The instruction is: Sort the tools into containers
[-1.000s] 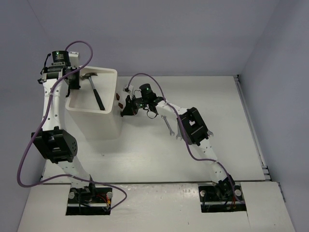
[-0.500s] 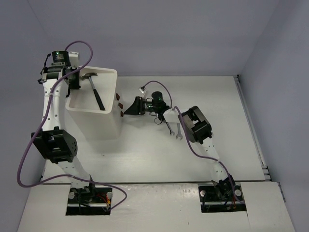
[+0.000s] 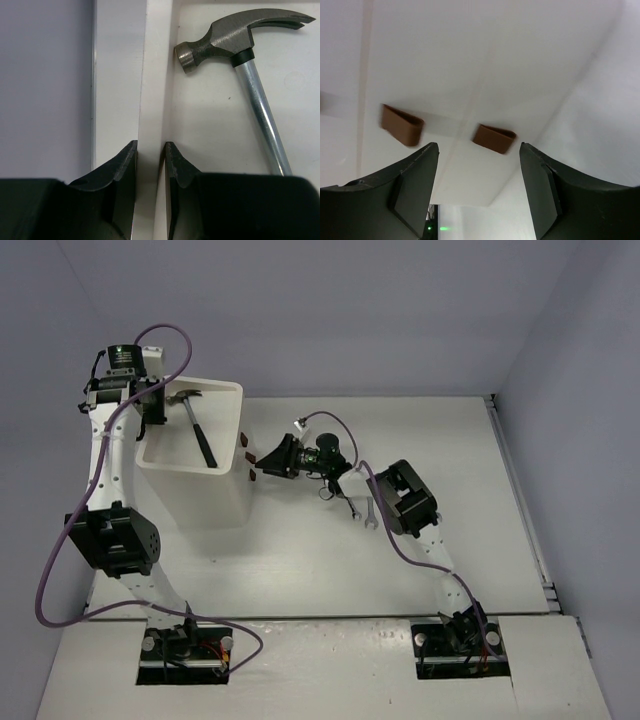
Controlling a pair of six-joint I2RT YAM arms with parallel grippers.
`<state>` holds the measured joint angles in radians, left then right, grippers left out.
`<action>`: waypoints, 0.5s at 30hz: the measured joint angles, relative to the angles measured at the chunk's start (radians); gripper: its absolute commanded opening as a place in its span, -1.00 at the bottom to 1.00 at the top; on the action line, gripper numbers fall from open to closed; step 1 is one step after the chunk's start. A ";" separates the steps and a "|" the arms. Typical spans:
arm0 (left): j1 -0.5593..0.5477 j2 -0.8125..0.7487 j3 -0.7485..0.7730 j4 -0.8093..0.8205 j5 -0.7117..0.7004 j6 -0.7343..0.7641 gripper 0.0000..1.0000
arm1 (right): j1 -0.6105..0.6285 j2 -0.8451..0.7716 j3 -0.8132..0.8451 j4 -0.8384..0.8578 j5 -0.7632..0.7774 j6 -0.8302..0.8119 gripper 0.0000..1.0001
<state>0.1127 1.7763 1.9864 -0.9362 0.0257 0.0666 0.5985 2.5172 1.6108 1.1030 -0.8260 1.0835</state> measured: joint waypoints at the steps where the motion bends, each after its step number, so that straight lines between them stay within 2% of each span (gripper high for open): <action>1: 0.000 0.000 0.000 0.000 0.000 0.000 -1.00 | 0.001 0.000 -0.016 -0.007 0.011 0.002 0.24; 8: 0.000 0.000 -0.001 0.001 0.000 0.000 -1.00 | 0.011 -0.008 -0.077 -0.040 0.086 0.014 0.13; 15: 0.000 -0.001 -0.001 0.001 0.000 -0.001 -1.00 | 0.034 -0.008 -0.074 -0.051 0.140 0.036 0.15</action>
<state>0.1127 1.7758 1.9858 -0.9354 0.0254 0.0660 0.6324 2.5090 1.5365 1.0515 -0.6862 1.1196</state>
